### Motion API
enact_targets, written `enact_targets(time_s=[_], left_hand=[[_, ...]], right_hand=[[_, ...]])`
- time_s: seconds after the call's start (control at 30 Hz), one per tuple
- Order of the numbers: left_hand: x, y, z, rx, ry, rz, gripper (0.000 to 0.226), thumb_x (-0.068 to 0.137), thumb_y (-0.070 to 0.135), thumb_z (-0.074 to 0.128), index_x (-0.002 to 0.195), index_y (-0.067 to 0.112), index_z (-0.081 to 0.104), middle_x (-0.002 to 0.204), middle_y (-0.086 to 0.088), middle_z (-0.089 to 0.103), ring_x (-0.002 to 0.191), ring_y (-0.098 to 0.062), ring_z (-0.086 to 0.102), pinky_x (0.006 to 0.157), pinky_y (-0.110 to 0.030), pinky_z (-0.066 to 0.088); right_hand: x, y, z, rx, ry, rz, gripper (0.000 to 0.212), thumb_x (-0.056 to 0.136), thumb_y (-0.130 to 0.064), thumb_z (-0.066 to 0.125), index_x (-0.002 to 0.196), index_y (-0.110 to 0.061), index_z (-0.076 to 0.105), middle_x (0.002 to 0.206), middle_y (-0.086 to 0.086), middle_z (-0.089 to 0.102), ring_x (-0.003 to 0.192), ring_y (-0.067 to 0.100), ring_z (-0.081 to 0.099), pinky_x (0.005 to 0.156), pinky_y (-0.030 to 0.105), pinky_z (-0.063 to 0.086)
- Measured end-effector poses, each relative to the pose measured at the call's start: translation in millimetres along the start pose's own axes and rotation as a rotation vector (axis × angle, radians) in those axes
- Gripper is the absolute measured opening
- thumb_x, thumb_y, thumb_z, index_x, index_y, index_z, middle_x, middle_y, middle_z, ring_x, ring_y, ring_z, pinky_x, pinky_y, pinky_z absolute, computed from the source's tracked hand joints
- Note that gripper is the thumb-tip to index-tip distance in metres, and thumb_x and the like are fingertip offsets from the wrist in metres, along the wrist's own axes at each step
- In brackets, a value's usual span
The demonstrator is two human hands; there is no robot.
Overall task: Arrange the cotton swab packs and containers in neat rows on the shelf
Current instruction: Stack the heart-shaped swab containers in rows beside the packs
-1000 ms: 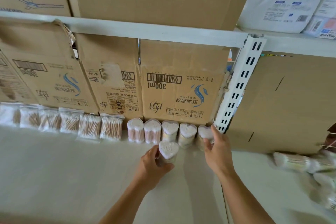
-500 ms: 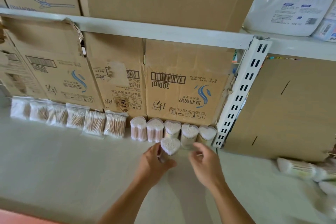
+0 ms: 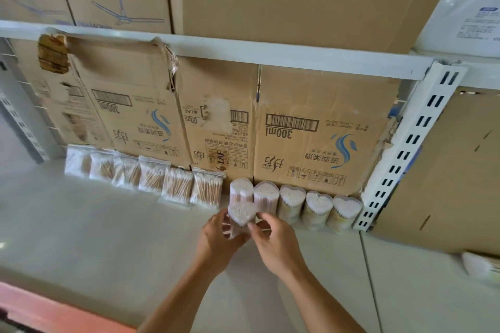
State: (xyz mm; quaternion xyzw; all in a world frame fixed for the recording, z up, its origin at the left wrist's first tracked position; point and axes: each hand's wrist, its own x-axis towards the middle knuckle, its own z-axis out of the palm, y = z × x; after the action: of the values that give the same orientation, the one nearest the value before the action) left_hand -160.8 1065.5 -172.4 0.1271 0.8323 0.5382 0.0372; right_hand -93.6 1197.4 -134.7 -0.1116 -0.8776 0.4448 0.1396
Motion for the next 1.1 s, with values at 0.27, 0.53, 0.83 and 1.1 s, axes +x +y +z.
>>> enact_targets(time_s=[0.27,0.53,0.83,1.1], left_hand=[[27,-13,-10,0.001,-0.050,0.004,0.046,0.071,0.023,0.079,0.113,0.025,0.060,0.104,0.008,0.063,0.097,-0.009,0.062,0.081,-0.036,0.056],[15,-3,-6,0.042,0.104,-0.003,0.061,0.069,0.023,0.082,0.122,0.019,0.053,0.106,0.004,0.050,0.096,-0.018,0.053,0.078,-0.034,0.049],[-46,64,72,0.380,-0.185,0.599,0.050,0.085,0.043,0.045,0.125,0.016,0.057,0.124,-0.005,0.059,0.115,-0.025,0.055,0.092,-0.043,0.048],[-70,120,165,0.737,-0.590,0.633,0.065,0.094,0.061,0.019,0.151,0.032,0.006,0.160,-0.002,-0.001,0.146,-0.022,-0.007,0.118,-0.045,0.002]], right_hand=[[14,-5,25,0.019,0.018,0.072,0.025,0.092,-0.030,0.060,0.115,-0.021,0.065,0.092,-0.013,0.067,0.084,-0.005,0.062,0.072,0.008,0.047],[6,1,15,0.002,-0.020,0.179,0.037,0.093,-0.028,0.056,0.129,-0.024,0.055,0.112,-0.009,0.064,0.093,0.000,0.060,0.077,0.009,0.046],[-59,58,-101,-0.400,0.349,0.336,0.035,0.090,-0.005,0.054,0.125,-0.005,0.060,0.126,0.011,0.060,0.117,0.027,0.056,0.098,0.031,0.042],[-155,112,-209,-0.685,0.593,0.562,0.045,0.085,-0.005,0.060,0.129,0.000,0.056,0.134,0.025,0.053,0.133,0.038,0.041,0.118,0.043,0.020]])
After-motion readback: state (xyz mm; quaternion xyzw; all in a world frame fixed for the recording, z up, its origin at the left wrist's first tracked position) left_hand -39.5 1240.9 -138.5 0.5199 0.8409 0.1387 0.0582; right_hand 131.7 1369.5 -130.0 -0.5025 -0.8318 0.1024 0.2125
